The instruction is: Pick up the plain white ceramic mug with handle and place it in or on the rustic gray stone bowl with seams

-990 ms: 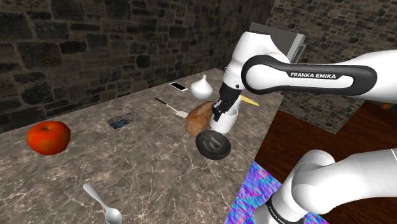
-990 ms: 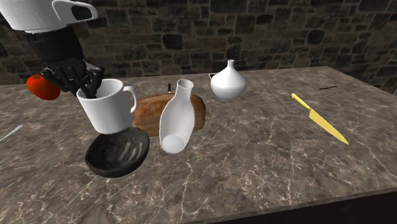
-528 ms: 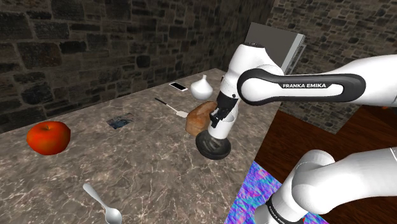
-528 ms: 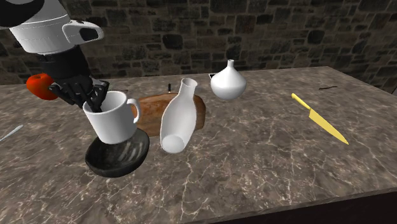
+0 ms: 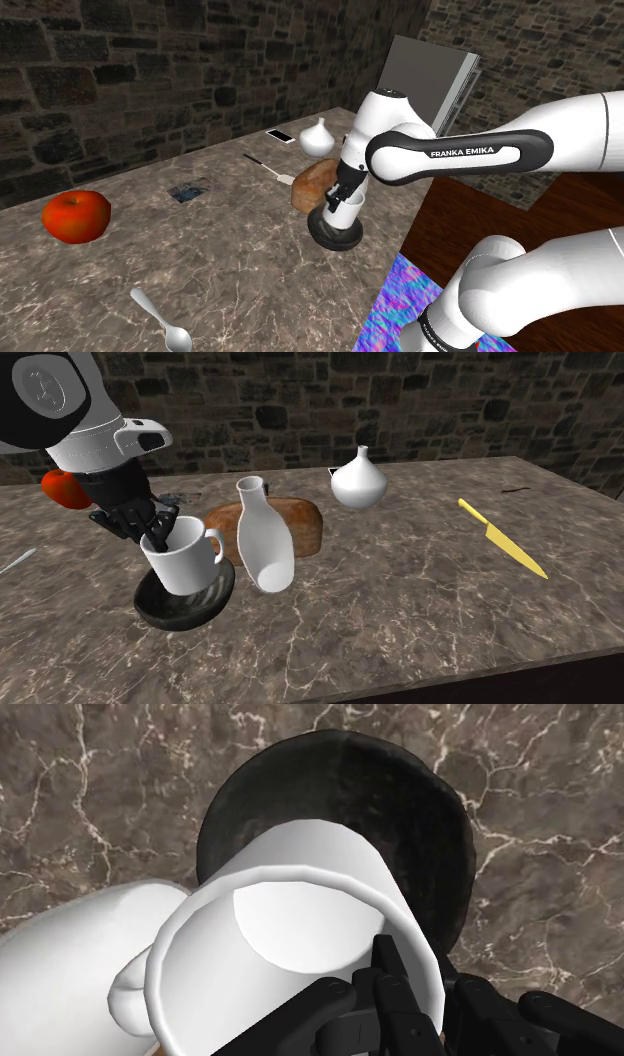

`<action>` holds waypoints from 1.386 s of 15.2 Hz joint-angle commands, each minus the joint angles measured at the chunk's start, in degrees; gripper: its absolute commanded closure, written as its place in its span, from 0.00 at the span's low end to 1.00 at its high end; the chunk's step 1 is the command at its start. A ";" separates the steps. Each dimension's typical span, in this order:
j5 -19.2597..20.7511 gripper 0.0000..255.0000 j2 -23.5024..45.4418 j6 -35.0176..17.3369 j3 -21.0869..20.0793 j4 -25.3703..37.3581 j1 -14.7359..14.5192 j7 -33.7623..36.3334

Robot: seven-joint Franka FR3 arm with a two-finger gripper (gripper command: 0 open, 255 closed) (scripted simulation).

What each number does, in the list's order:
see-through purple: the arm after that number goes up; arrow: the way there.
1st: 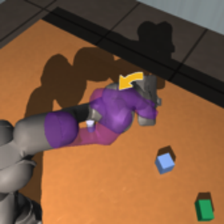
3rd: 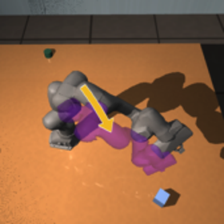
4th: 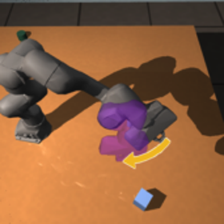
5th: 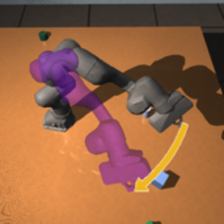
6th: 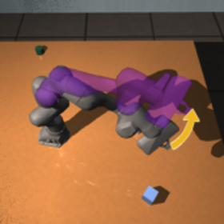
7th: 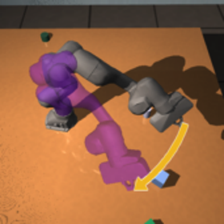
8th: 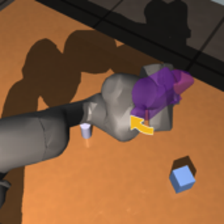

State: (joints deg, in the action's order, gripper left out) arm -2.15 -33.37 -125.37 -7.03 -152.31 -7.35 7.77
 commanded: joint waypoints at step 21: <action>0.02 0.00 -3.23 7.86 0.39 4.70 -0.12 -0.15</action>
State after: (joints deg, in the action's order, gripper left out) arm -2.15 -36.59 -117.66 -6.66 -147.72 -7.47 7.64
